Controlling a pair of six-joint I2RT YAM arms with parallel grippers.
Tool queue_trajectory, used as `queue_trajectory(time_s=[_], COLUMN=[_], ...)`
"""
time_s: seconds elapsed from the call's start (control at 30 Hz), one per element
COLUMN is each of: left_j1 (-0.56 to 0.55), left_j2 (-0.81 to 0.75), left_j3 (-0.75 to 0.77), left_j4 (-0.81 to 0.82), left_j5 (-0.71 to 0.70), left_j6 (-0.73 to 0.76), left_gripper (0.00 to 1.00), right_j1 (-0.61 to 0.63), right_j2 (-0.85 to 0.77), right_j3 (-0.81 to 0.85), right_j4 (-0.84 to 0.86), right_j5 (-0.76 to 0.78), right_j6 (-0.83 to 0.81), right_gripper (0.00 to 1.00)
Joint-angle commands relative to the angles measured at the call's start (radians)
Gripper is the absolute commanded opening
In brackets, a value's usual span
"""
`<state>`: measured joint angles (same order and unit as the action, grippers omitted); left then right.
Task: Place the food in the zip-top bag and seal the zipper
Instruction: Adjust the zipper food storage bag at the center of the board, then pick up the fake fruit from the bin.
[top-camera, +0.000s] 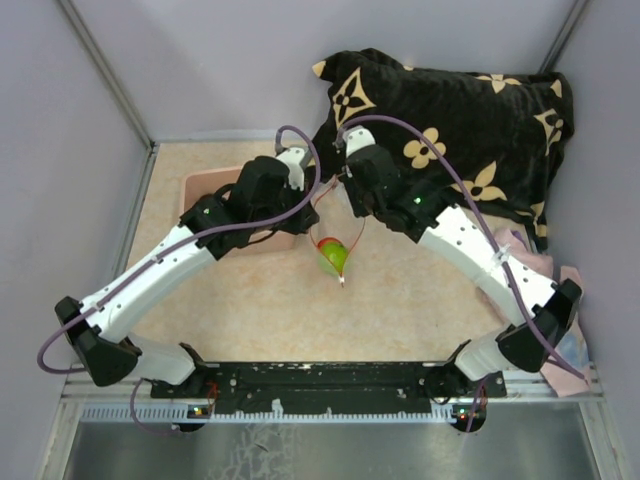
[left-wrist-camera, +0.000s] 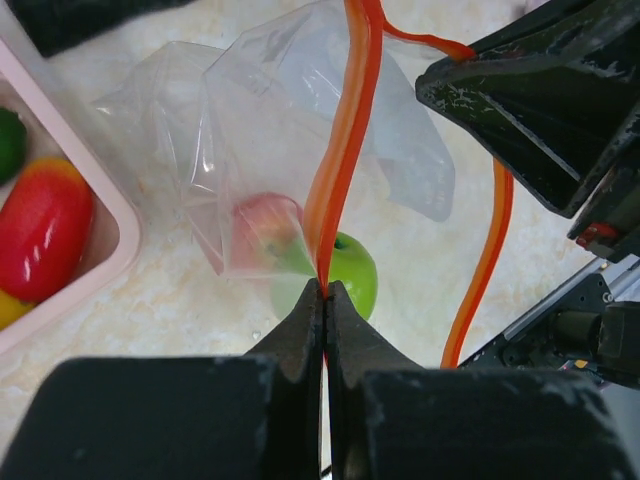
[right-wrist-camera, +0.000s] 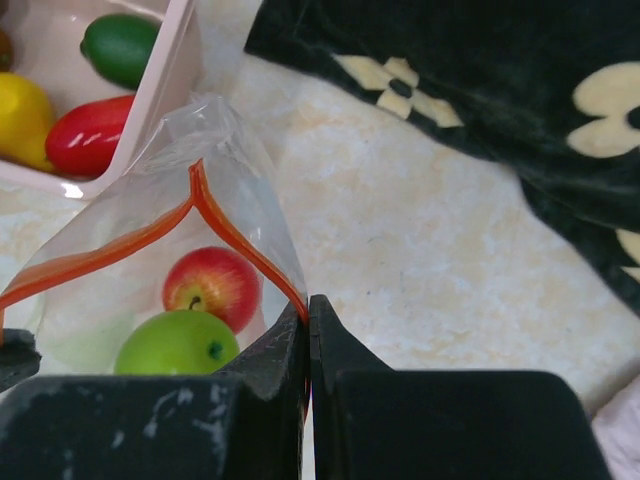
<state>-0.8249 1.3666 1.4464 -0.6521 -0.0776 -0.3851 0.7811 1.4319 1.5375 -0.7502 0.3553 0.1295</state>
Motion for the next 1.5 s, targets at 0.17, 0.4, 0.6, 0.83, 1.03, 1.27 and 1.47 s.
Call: queue_trajectory(time_s=[0.17,0.4,0.6,0.83,1.03,1.27,1.47], left_j1=[-0.007,-0.006,-0.006,0.005,0.089,0.299,0.453], left_j2=[-0.052,-0.077,-0.038,-0.042,-0.097,-0.119,-0.023], left_j3=[0.001,-0.122,-0.106,-0.079,-0.076,-0.077,-0.063], left_j4=[0.084,0.159,0.232,0.261,0.216,0.096,0.014], left_j5=[0.013,-0.075,-0.007,-0.014,-0.031,-0.041,-0.125], left_j6=[0.037,-0.003,0.015,0.029,0.049,0.075,0.119], left_gripper=[0.00,0.00,0.03,0.33,0.61,0.70,0.78], right_j1=[-0.006,-0.006,-0.006,-0.005,-0.004,-0.004,-0.005], right_j2=[-0.099,-0.152,-0.124,-0.085,-0.061,-0.033,-0.008], right_j3=[0.036,-0.089,-0.099,-0.080,-0.043,-0.009,0.014], right_j4=[0.031,0.098,0.116,0.129,0.115,0.109,0.131], right_j5=[0.127,0.211,0.127,0.080,0.084,0.083,0.049], right_j6=[-0.073,-0.043,-0.014,0.009,-0.010,-0.030,-0.046], right_gripper=[0.00,0.00,0.00,0.00,0.00,0.00,0.00])
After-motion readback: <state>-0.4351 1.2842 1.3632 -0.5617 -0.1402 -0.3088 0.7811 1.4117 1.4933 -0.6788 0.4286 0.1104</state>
